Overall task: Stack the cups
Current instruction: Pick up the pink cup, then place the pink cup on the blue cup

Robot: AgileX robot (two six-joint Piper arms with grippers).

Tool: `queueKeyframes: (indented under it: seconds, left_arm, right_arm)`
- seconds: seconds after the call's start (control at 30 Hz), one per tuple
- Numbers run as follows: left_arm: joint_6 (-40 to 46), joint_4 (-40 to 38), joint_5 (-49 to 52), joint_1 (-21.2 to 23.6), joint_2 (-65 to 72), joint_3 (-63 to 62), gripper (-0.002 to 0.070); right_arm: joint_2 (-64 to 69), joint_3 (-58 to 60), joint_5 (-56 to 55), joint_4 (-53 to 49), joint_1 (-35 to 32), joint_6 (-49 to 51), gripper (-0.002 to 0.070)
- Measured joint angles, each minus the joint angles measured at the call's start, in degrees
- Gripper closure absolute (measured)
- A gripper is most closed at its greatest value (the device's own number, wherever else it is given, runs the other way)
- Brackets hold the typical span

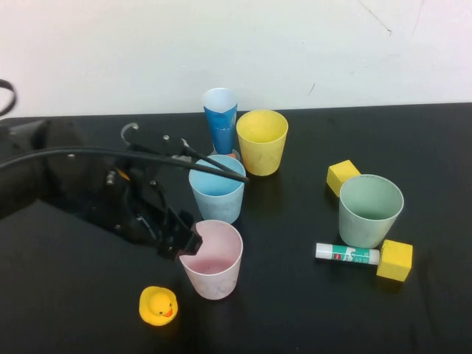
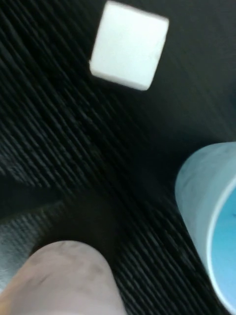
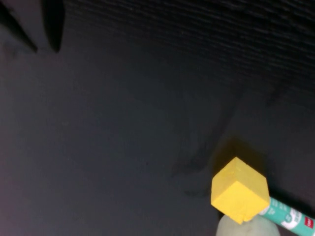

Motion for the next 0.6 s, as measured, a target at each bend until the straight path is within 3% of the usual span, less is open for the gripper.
queueKeyframes:
  seconds: [0.1, 0.2, 0.27, 0.37, 0.6]
  left_arm:
    - [0.5, -1.6, 0.9, 0.0, 2.7, -0.9, 0.0329]
    - [1.9, -2.3, 2.7, -0.1, 4.0, -2.4, 0.0550]
    - [2.7, -2.5, 3.9, -0.2, 4.3, -3.8, 0.0622]
    - [3.2, -2.5, 6.8, -0.2, 4.3, -7.1, 0.0656]
    - [3.4, -2.1, 15.6, -0.3, 4.3, -20.9, 0.0662]
  right_arm:
    - [0.0, 0.0, 0.0, 0.1, 0.0, 0.0, 0.0679]
    - [0.0, 0.0, 0.0, 0.1, 0.0, 0.0, 0.0679]
    - [0.0, 0.0, 0.0, 0.1, 0.0, 0.0, 0.0679]
    - [0.0, 0.0, -0.1, 0.2, 0.0, 0.0, 0.0679]
    - [0.0, 0.0, -0.3, 0.2, 0.0, 0.0, 0.0679]
